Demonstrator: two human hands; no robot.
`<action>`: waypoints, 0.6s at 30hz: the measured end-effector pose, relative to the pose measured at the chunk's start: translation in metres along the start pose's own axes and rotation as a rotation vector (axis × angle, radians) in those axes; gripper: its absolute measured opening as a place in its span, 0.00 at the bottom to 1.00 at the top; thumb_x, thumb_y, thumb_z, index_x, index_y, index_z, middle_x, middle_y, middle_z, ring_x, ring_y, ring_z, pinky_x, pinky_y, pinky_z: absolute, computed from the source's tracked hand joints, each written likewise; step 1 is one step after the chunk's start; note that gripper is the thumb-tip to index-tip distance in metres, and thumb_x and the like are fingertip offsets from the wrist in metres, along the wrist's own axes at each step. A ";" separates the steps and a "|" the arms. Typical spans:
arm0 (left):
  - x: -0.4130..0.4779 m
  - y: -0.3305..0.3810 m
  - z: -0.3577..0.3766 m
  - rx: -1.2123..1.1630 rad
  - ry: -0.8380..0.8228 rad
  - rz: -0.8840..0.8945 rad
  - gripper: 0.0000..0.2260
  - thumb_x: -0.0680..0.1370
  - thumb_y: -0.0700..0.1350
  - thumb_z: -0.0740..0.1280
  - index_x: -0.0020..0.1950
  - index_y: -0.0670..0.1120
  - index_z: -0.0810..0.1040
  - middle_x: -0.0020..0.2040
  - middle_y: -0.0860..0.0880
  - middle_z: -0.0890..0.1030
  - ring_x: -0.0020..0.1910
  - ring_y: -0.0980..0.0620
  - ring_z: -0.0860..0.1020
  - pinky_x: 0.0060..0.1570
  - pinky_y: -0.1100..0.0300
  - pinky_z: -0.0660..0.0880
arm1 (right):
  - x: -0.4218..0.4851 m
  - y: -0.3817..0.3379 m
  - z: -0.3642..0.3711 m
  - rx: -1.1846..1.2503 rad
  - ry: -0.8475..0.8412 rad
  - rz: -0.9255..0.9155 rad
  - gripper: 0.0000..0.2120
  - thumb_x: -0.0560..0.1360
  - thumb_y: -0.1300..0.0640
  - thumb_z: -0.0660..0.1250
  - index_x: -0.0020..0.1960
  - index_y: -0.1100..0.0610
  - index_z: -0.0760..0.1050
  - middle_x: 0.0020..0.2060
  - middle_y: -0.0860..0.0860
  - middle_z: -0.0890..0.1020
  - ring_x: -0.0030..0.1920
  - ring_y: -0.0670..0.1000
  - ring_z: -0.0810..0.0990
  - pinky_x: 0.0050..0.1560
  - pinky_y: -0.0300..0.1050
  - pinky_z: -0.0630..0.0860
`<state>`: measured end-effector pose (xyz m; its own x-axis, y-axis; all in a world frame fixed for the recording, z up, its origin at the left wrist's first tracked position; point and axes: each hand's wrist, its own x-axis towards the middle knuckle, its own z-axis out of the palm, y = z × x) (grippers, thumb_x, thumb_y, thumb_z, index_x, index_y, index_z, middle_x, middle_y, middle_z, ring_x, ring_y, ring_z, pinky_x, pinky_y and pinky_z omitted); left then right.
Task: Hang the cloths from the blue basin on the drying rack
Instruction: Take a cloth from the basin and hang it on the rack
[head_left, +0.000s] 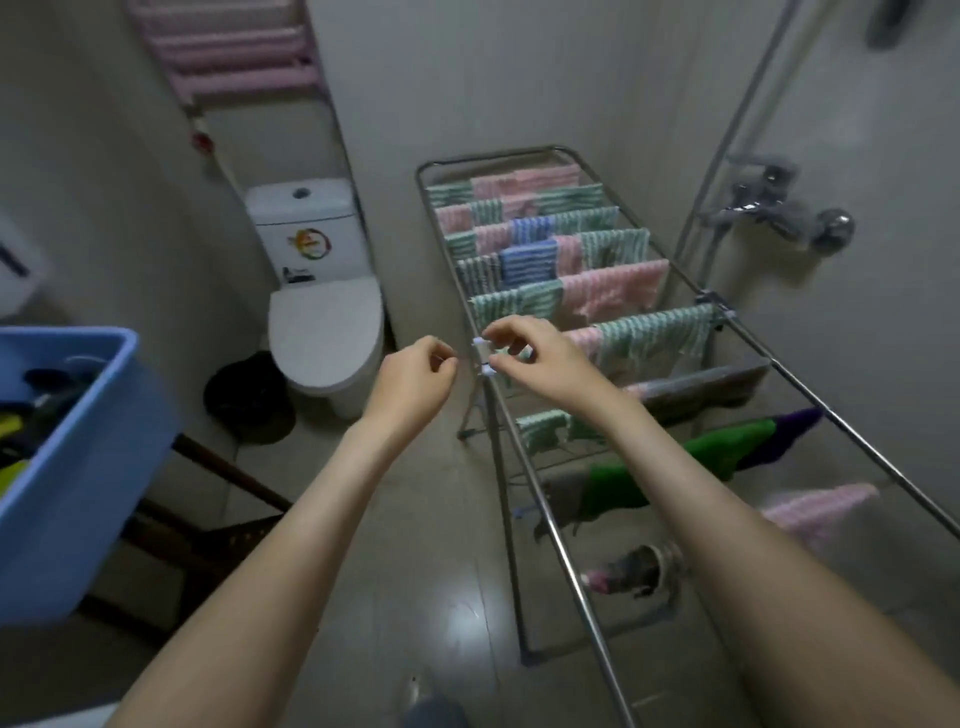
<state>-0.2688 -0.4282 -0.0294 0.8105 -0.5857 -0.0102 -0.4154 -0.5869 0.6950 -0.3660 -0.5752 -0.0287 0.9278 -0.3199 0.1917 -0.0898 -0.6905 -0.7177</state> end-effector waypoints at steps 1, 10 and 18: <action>0.003 -0.013 -0.015 -0.002 0.031 -0.019 0.06 0.77 0.46 0.63 0.49 0.49 0.79 0.47 0.48 0.83 0.47 0.48 0.81 0.52 0.54 0.76 | 0.013 -0.012 0.012 0.029 -0.033 -0.015 0.12 0.74 0.60 0.68 0.57 0.58 0.77 0.48 0.52 0.80 0.46 0.47 0.76 0.46 0.28 0.67; 0.021 -0.160 -0.167 -0.065 0.268 -0.293 0.09 0.79 0.46 0.62 0.55 0.46 0.78 0.49 0.48 0.82 0.50 0.50 0.79 0.49 0.57 0.75 | 0.167 -0.134 0.172 0.082 -0.374 -0.201 0.12 0.76 0.60 0.67 0.59 0.56 0.75 0.46 0.50 0.79 0.39 0.41 0.73 0.44 0.30 0.69; -0.002 -0.273 -0.252 -0.019 0.454 -0.608 0.08 0.79 0.47 0.61 0.54 0.47 0.77 0.47 0.49 0.81 0.48 0.48 0.78 0.46 0.55 0.74 | 0.242 -0.223 0.325 0.095 -0.640 -0.414 0.16 0.75 0.59 0.67 0.62 0.56 0.72 0.49 0.48 0.77 0.45 0.45 0.75 0.49 0.37 0.71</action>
<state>-0.0533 -0.1261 -0.0379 0.9866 0.1280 -0.1010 0.1625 -0.7209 0.6737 -0.0034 -0.2878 -0.0393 0.9103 0.4105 0.0534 0.3153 -0.6041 -0.7319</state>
